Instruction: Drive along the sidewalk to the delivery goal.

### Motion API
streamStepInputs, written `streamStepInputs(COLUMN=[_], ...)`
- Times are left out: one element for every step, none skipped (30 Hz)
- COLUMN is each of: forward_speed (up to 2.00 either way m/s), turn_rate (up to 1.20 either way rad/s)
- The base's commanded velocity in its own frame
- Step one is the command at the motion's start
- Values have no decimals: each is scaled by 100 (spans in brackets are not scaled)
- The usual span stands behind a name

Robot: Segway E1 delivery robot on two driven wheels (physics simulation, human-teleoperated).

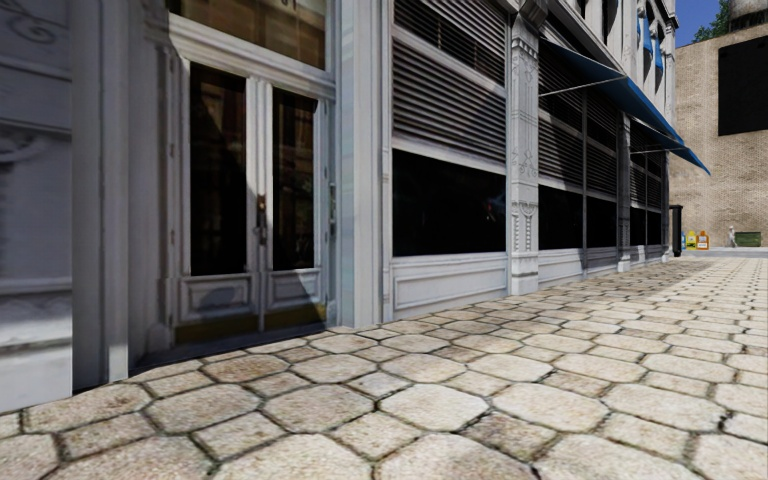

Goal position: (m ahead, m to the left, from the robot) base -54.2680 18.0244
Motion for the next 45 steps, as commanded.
streamStepInputs(forward_speed=[0,0,0,0,0,0,0,0,0,0,0,0,0,0,0,0,0,0,0,0,0,0,0,0,0,0,0,0,0,0,0,0,1,18,42,58,58,68,79,84,84,85,85,85,85], turn_rate=[0,0,0,0,0,0,0,0,0,0,0,0,0,0,0,0,0,0,0,0,0,0,0,0,0,0,0,0,0,0,-4,-4,-23,-35,-38,-39,-39,-40,-47,-49,-49,-50,-50,-50,-50])
